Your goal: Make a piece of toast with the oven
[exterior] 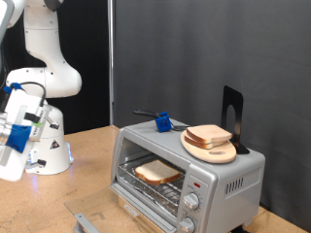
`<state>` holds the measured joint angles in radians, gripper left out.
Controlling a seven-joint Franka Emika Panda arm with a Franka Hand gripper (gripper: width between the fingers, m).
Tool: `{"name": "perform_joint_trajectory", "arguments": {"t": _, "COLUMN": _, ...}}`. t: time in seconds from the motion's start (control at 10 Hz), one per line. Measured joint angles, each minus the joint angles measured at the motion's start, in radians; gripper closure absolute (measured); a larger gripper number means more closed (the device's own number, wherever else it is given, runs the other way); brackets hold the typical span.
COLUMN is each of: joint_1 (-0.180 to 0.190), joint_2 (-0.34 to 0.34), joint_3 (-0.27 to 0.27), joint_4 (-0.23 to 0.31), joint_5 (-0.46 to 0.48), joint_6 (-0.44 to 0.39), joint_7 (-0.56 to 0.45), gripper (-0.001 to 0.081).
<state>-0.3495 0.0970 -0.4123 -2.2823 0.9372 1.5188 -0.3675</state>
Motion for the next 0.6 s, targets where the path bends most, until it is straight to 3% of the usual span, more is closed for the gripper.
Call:
{"name": "perform_joint_trajectory", "arguments": {"t": 0.3, "joint_1": -0.008, "joint_2": 0.074, "joint_3": 0.005, "joint_4": -0.004, "joint_5": 0.03, "joint_6": 0.09, "joint_7": -0.011, "gripper": 0.0124}}
{"name": "perform_joint_trajectory", "arguments": {"t": 0.6, "joint_1": 0.004, "joint_2": 0.165, "joint_3": 0.043, "joint_4": -0.009, "joint_5": 0.037, "joint_6": 0.183, "joint_7": -0.049, "gripper": 0.0124}}
